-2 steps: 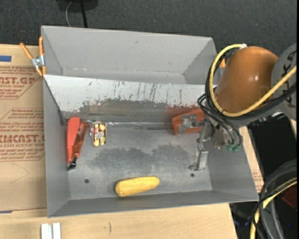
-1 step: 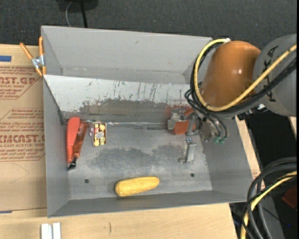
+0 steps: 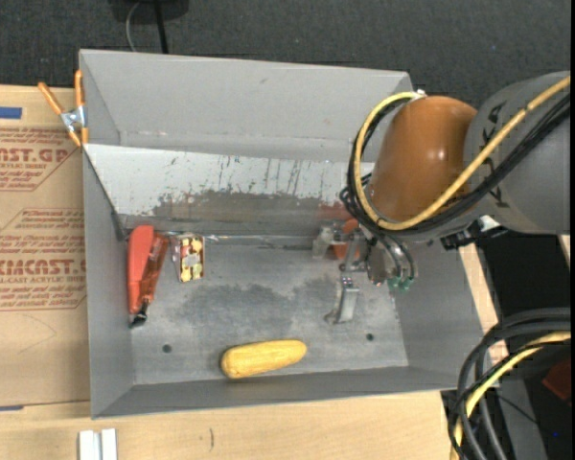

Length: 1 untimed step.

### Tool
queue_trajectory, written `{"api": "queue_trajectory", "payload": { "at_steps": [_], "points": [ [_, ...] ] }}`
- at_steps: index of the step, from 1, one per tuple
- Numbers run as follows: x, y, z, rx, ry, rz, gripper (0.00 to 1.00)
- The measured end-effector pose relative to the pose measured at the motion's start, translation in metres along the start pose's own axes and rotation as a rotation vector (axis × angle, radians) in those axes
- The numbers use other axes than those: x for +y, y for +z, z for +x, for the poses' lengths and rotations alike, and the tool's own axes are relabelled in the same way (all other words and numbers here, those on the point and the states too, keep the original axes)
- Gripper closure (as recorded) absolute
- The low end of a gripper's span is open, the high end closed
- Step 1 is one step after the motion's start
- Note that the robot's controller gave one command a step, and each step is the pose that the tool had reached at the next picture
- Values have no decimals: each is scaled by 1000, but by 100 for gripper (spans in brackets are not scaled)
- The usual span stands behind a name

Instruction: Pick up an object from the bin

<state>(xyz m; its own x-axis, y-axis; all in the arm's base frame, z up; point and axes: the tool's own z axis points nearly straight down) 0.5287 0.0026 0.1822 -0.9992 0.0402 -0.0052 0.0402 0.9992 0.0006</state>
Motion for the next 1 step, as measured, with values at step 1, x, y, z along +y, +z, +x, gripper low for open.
{"api": "queue_trajectory", "payload": {
  "at_steps": [1],
  "points": [
    [9,10,16,7,33,0,0]
  ]
}}
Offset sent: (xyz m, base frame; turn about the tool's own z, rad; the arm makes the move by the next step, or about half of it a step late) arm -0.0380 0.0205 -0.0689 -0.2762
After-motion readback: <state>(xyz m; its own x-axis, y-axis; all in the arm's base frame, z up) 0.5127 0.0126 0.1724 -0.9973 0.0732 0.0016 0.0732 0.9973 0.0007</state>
